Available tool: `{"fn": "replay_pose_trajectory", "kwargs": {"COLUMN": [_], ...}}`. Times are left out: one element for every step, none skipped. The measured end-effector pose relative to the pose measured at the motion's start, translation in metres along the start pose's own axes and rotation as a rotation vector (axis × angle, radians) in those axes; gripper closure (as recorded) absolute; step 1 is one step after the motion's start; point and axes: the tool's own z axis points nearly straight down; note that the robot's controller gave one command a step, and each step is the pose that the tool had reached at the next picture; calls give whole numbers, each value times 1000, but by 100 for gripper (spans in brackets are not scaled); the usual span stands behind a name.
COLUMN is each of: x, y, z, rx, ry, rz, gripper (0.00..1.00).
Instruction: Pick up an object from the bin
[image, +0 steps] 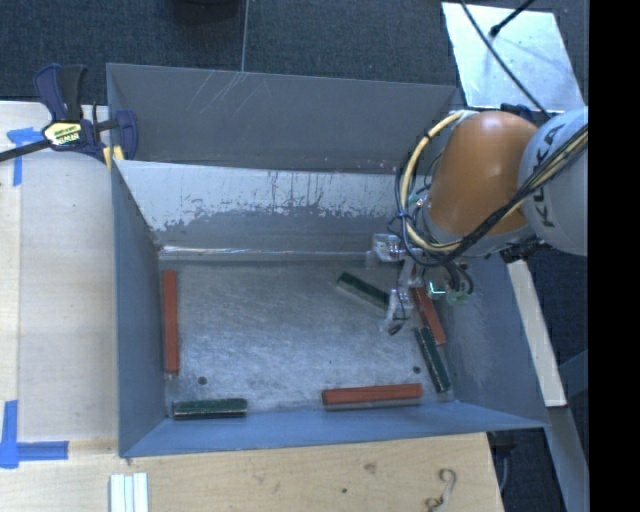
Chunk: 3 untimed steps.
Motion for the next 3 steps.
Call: {"fn": "replay_pose_trajectory", "kwargs": {"x": [-2, -4, 44], "y": [-37, -36, -82], "z": [52, 50, -107], "rx": [0, 1, 3], "ry": [-4, -8, -16], "rz": [87, 86, 131], "gripper": [0, 100, 100]}}
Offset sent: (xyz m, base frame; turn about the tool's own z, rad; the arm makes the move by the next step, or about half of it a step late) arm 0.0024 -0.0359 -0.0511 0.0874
